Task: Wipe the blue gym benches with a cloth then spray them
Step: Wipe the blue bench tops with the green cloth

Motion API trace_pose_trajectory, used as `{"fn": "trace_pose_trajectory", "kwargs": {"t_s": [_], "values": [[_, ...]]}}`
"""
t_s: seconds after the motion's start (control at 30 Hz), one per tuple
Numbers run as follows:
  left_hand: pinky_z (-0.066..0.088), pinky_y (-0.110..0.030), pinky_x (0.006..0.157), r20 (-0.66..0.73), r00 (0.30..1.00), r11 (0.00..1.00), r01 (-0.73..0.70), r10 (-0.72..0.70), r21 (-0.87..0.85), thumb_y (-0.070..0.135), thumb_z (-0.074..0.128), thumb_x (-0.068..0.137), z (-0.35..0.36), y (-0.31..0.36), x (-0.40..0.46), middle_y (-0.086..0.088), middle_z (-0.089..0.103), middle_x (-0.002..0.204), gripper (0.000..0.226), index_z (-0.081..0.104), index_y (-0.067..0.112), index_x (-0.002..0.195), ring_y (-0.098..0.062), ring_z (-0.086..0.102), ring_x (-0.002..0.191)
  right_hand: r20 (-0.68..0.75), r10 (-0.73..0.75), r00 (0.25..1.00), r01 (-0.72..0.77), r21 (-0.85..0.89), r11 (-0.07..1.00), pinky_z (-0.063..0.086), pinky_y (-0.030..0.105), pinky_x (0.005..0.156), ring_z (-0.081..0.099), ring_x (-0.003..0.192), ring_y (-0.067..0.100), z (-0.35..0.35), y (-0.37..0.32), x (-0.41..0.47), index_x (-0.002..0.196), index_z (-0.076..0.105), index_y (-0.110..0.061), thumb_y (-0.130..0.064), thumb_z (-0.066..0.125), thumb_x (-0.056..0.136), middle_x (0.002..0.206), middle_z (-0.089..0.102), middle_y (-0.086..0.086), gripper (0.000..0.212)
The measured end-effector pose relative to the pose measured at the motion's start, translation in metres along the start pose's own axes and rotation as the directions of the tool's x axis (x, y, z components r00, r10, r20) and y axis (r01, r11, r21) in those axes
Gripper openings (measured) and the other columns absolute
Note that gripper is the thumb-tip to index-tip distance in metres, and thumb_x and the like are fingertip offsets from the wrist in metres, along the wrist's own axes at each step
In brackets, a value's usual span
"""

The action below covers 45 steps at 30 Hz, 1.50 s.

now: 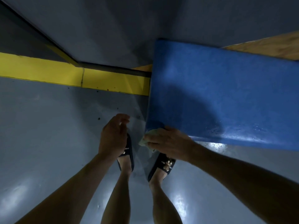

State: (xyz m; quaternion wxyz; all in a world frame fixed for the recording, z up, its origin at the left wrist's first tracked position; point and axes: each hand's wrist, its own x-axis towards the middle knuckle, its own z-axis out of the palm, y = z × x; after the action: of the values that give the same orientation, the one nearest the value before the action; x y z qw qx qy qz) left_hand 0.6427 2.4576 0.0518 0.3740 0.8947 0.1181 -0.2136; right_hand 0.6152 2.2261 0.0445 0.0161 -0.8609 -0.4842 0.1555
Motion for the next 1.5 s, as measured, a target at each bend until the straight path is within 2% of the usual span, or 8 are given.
{"fn": "trace_pose_trajectory", "kwargs": {"t_s": [0.23,0.33,0.47,0.6,0.83,1.17,1.4,1.5], "values": [[0.044,-0.017,0.074,-0.012,0.998,0.998,-0.057,0.057,-0.009,0.007,0.047,0.100,-0.002,-0.001,0.015,0.009,0.069,0.103,0.025,0.064,0.025,0.107,-0.014,0.068,0.089,-0.305,0.343,0.888,-0.359,0.003,0.933,0.054,0.041,0.077,0.066,0.092,0.035,-0.040,0.129,0.064,0.116,0.073,-0.027,-0.026,0.066,0.081,0.125,0.069,-0.003,0.036],[0.047,-0.019,0.075,0.017,0.999,0.999,-0.033,0.033,-0.024,0.011,0.047,0.100,-0.004,0.002,0.026,0.012,0.069,0.104,0.025,0.064,0.027,0.108,-0.012,0.067,0.090,-0.124,0.509,0.852,-0.496,0.123,0.860,0.044,0.033,0.091,0.060,0.113,0.029,-0.035,0.115,0.083,0.121,0.070,-0.025,-0.045,0.036,0.089,0.128,0.064,-0.001,0.051],[0.057,-0.037,0.079,0.051,0.998,0.997,-0.022,0.026,-0.077,0.017,0.045,0.103,-0.012,0.014,0.040,0.012,0.069,0.105,0.023,0.063,0.031,0.109,-0.011,0.069,0.088,0.190,0.217,0.957,-0.254,0.193,0.948,0.049,0.033,0.082,0.062,0.104,0.025,-0.025,0.024,0.054,0.117,0.069,-0.023,-0.019,0.047,0.087,0.117,0.063,-0.001,0.037],[0.056,-0.035,0.077,0.069,0.996,0.997,-0.042,0.047,-0.072,0.019,0.044,0.104,-0.019,0.017,0.058,0.011,0.069,0.107,0.022,0.062,0.029,0.112,-0.011,0.068,0.091,0.031,0.080,0.996,-0.082,0.076,0.994,0.057,0.037,0.072,0.069,0.088,0.025,-0.027,0.072,0.067,0.094,0.076,-0.024,-0.017,0.061,0.072,0.107,0.072,-0.003,0.028],[0.051,-0.023,0.076,0.090,0.994,0.994,-0.061,0.069,-0.091,0.016,0.045,0.104,-0.027,0.019,0.086,0.011,0.070,0.107,0.023,0.063,0.026,0.116,-0.007,0.066,0.094,-0.072,0.352,0.933,-0.359,-0.189,0.914,0.052,0.039,0.071,0.064,0.084,0.036,-0.074,0.208,0.120,0.106,0.073,-0.026,-0.024,0.081,0.069,0.115,0.068,0.001,0.038],[0.051,-0.024,0.071,0.140,0.989,0.990,-0.035,0.054,-0.138,0.012,0.043,0.104,-0.019,0.023,0.093,0.008,0.070,0.109,0.028,0.062,0.026,0.119,-0.010,0.068,0.091,-0.165,0.783,0.600,-0.773,0.131,0.620,0.053,0.048,0.078,0.054,0.105,0.042,-0.053,0.227,0.042,0.145,0.045,-0.032,-0.020,0.059,0.087,0.150,0.043,0.001,0.061],[0.049,-0.019,0.071,0.172,0.983,0.993,-0.047,0.065,-0.104,0.020,0.042,0.106,-0.013,0.027,0.083,0.017,0.069,0.107,0.024,0.062,0.031,0.116,-0.002,0.067,0.093,-0.175,0.981,0.081,-0.886,0.438,0.151,0.049,0.044,0.078,0.060,0.102,0.040,-0.039,0.167,0.062,0.144,0.050,-0.028,-0.027,0.053,0.085,0.147,0.047,0.006,0.059],[0.052,-0.024,0.075,0.180,0.977,0.992,-0.102,0.115,-0.079,0.019,0.044,0.105,-0.018,0.026,0.080,0.014,0.069,0.107,0.024,0.062,0.028,0.118,-0.005,0.067,0.093,-0.186,0.958,0.217,-0.804,0.522,0.284,0.053,0.040,0.082,0.059,0.115,0.036,-0.023,0.087,0.082,0.147,0.048,-0.028,-0.034,0.052,0.087,0.153,0.043,0.007,0.061]]}}
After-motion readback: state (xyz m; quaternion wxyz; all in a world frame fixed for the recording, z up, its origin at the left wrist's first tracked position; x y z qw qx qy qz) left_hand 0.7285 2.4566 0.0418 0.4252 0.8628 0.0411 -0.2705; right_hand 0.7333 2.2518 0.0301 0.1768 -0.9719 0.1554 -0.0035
